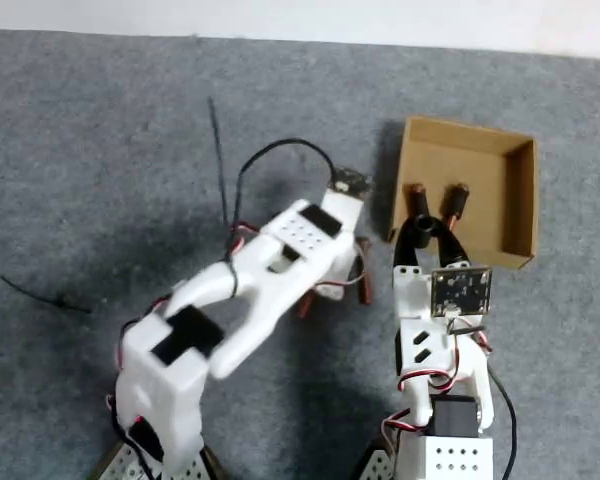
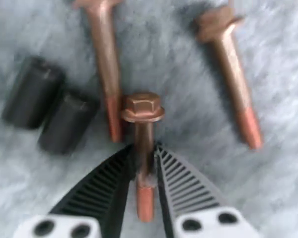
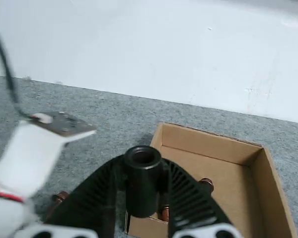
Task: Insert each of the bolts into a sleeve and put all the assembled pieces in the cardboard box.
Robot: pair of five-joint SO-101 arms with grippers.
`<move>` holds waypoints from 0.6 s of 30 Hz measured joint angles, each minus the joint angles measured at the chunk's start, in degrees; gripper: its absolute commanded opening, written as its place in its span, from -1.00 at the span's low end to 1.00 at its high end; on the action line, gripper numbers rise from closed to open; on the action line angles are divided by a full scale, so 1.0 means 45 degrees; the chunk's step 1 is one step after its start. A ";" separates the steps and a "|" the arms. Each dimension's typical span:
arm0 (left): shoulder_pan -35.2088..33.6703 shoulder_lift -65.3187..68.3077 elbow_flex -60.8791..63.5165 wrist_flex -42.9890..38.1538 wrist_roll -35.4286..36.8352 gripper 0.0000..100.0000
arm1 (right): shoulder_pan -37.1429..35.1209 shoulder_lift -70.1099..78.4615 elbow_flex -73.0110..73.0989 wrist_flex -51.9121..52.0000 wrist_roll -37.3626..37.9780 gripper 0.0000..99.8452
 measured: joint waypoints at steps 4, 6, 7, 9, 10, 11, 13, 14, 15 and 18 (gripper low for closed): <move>-0.0020 -0.2716 0.2735 -0.1485 0.0000 -0.99 | 0.0000 0.0000 0.0000 0.0000 0.0000 -0.99; -0.0020 -0.4298 0.4259 -0.2481 -0.0020 -0.99 | 0.0000 0.0000 0.0000 0.0000 0.0000 -0.99; -0.0020 -0.5099 0.5001 -0.2891 -0.0078 -0.99 | 0.0000 0.0000 0.0000 0.0000 0.0000 -0.99; -0.0137 -0.6759 0.6330 -0.3614 -0.0117 -0.99 | -0.0020 0.0000 0.0000 0.0000 0.0000 -0.99; -0.0215 -0.7521 0.6857 -0.3888 -0.0078 -0.99 | -0.0020 0.0000 0.0000 0.0000 0.0000 -0.99; -0.0254 -0.8342 0.7385 -0.4161 -0.0117 -0.99 | -0.0195 0.0000 0.0000 0.0000 0.0000 -0.99; -0.0469 -0.9788 0.8303 -0.4689 -0.0098 -0.99 | -0.0664 0.0000 0.0000 0.0000 0.0000 -0.99; -0.0625 -1.0471 0.8752 -0.4943 -0.0098 -0.99 | -0.0762 0.0000 0.0000 0.0000 0.0000 -0.99; -0.0801 -1.1136 0.9182 -0.5236 -0.0098 -0.99 | -0.0840 0.0000 0.0000 0.0020 0.0000 -0.99; -0.1348 -1.2933 1.0393 -0.6310 -0.0098 -0.99 | -0.1133 0.0000 0.0000 0.0020 0.0000 -0.99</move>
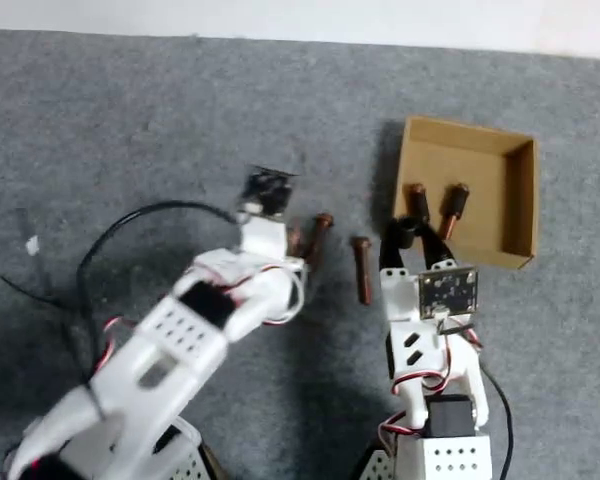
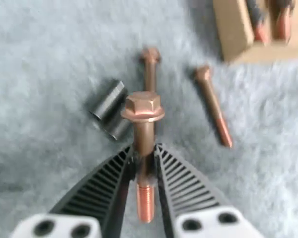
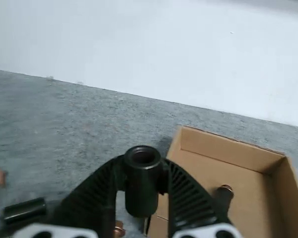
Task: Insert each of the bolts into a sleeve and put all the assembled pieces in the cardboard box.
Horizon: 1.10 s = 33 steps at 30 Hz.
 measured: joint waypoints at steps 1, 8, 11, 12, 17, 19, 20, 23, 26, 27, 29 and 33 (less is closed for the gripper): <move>-0.0176 -0.0547 0.0430 -0.0430 0.0000 -0.99 | -0.0137 0.0000 0.0000 0.0000 0.0000 -0.99; -0.0469 -0.4142 0.3458 -0.3321 0.0000 -0.99 | -0.1270 0.0000 0.0000 0.0469 0.0000 -0.99; -0.0567 -0.5470 0.4611 -0.4493 0.0000 -0.99 | -0.2051 0.0000 0.0000 0.0879 0.0000 -0.99; -0.0625 -0.5841 0.4982 -0.4904 0.0000 -0.99 | -0.2305 0.0000 0.0000 0.0977 0.0000 -0.99; -0.0547 -0.7814 0.6623 -0.6740 0.0000 -0.99 | -0.3067 0.0000 0.0000 0.1055 0.0000 -0.99; -0.0567 -0.8576 0.7189 -0.7463 0.0000 -0.99 | -0.3263 0.0000 0.0000 0.1114 0.0000 -0.99; -0.0567 -0.9006 0.7463 -0.7834 0.0000 -0.99 | -0.3360 0.0000 0.0000 0.1192 0.0000 -0.99; -0.0527 -1.0315 0.8264 -0.8830 0.0000 -0.99 | -0.3673 0.0000 0.0000 0.1289 0.0000 -0.99; -0.0430 -1.1702 0.8381 -0.9475 0.0000 -0.99 | -0.4024 0.0000 0.0000 0.1446 0.0000 -0.99; -0.0293 -1.2171 0.8381 -0.9534 0.0020 -0.99 | -0.4142 0.0000 0.0000 0.1582 0.0000 -0.99; 0.0078 -1.2991 0.8361 -0.9495 0.0000 -0.99 | -0.4357 0.0000 0.0000 0.1621 0.0000 -0.99; 0.1035 -1.3773 0.8342 -0.8576 0.0020 -0.99 | -0.4396 0.0000 0.0000 0.1621 0.0000 -0.99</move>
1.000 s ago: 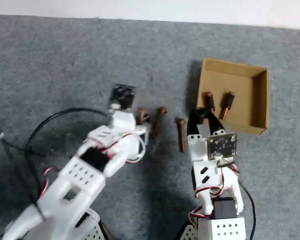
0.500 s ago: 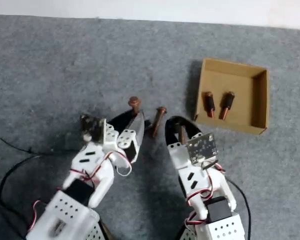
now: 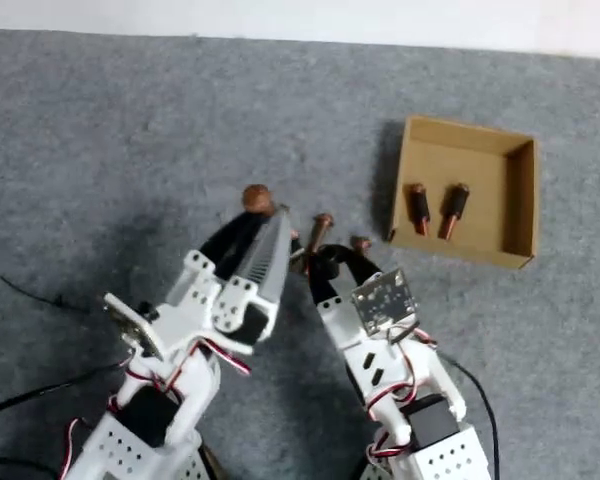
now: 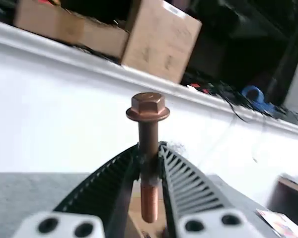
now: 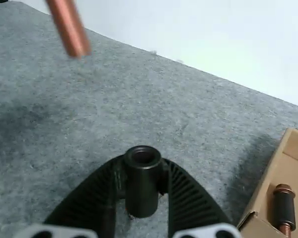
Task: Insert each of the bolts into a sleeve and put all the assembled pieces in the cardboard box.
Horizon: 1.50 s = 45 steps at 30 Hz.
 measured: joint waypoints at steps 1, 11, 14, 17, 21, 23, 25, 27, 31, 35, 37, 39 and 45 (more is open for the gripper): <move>0.0234 0.0000 0.0000 0.0176 0.0000 -0.99 | -0.0039 0.0000 0.0000 0.0000 0.0000 -0.99; 0.0860 -0.0020 0.0000 0.0996 0.0000 -0.99 | -0.0059 0.0000 0.0000 0.0000 0.0000 -0.99; 0.0762 -0.0020 0.0000 0.0996 0.0000 -0.99 | -0.0059 0.0000 0.0000 0.0000 0.0000 -0.99; 0.0781 -0.0020 0.0000 0.0996 0.0000 -0.99 | -0.0059 0.0000 0.0000 0.0000 0.0000 -0.99; 0.0781 -0.0020 0.0000 0.0996 0.0000 -0.99 | -0.0059 0.0000 0.0000 0.0000 0.0020 -0.99; 0.0781 -0.0020 0.0000 0.0996 0.0000 -0.99 | -0.0059 0.0000 0.0000 0.0000 0.0488 -0.99; 0.0781 -0.0020 0.0000 0.0996 0.0000 -0.99 | 0.0039 0.0000 0.0000 0.0000 0.1446 -0.99; 0.0781 -0.0020 0.0000 0.1055 0.0000 -0.99 | 0.0020 0.0000 0.0000 0.0000 0.2442 -0.99; 0.0781 -0.0020 0.0000 0.1602 0.0000 -0.99 | -0.0567 0.0000 0.0000 -0.0078 0.3028 -0.99; 0.0781 -0.0020 0.0000 0.1602 0.0000 -0.99 | -0.0801 0.0000 0.0000 -0.0293 0.3048 -0.99; 0.0781 -0.0020 0.0000 0.1602 0.0020 -0.99 | -0.0781 0.0000 0.0000 -0.0332 0.3048 -0.99; 0.0781 -0.0020 0.0000 0.1602 0.0020 -0.99 | -0.0918 0.0000 0.0000 -0.0332 0.3048 -0.99; 0.0039 -0.0020 0.0000 0.1602 0.0020 -0.99 | -0.1211 0.0000 0.0000 -0.0352 0.3048 -0.99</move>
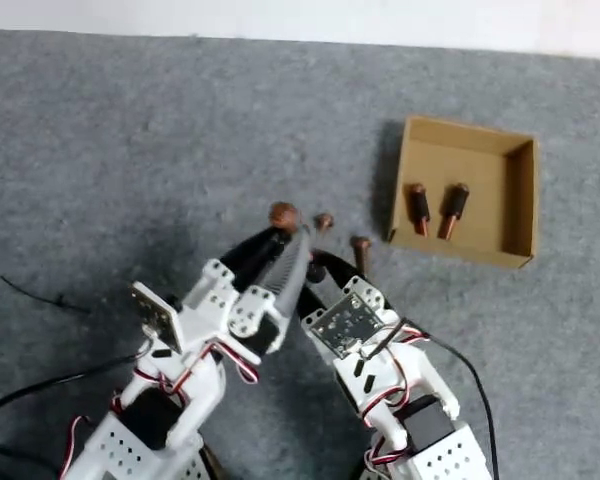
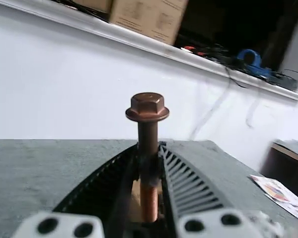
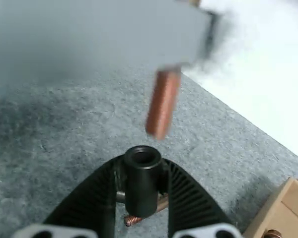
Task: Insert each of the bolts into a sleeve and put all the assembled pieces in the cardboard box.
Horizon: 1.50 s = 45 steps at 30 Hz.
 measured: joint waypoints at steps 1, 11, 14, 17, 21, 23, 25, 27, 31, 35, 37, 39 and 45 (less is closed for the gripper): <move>-0.0274 0.0000 0.0000 0.0000 0.0000 -0.99 | 0.0000 0.0000 0.0000 0.0000 0.0000 -0.99; -0.0840 0.0000 0.0000 0.0000 0.0000 -0.99 | -0.0156 0.0000 0.0000 -0.1680 0.0000 -0.99; -0.0821 0.0000 0.0000 0.0000 -0.0020 -0.99 | -0.0352 0.0000 0.0000 -0.1817 0.0000 -0.99; -0.0527 -0.0039 0.0000 0.0156 -0.0059 -0.99 | -0.0449 0.0020 0.0000 -0.1817 0.0020 -0.99; -0.0254 -0.0156 0.0000 0.0449 -0.0059 -0.99 | -0.0469 0.0020 0.0000 -0.1817 0.0020 -0.99; -0.0215 -0.0176 0.0000 0.0449 -0.0059 -0.99 | -0.0469 0.0020 0.0000 -0.1817 0.0020 -0.99; -0.0195 -0.0176 0.0000 0.0449 -0.0059 -0.99 | -0.0469 0.0020 0.0000 -0.1817 0.0020 -0.99; -0.0195 -0.0176 0.0000 0.0449 -0.0059 -0.99 | -0.0469 0.0020 0.0000 -0.1817 0.0020 -0.99; 0.0293 -0.0156 0.0000 0.0625 -0.0039 -0.99 | -0.0469 0.0000 0.0000 -0.1817 0.0020 -0.99; 0.0469 -0.0137 0.0000 0.1074 -0.0059 -0.99 | -0.0469 0.0000 0.0000 -0.1543 0.0059 -0.99; 0.0488 -0.0137 0.0000 0.1172 -0.0078 -0.99 | -0.0469 0.0000 0.0000 -0.1504 0.0059 -0.99; 0.0488 -0.0137 0.0000 0.1211 -0.0078 -0.99 | -0.0469 0.0000 0.0000 -0.1504 0.0059 -0.99; 0.0488 -0.0137 0.0000 0.1231 -0.0078 -0.99 | -0.0469 0.0000 0.0000 -0.1504 0.0059 -0.99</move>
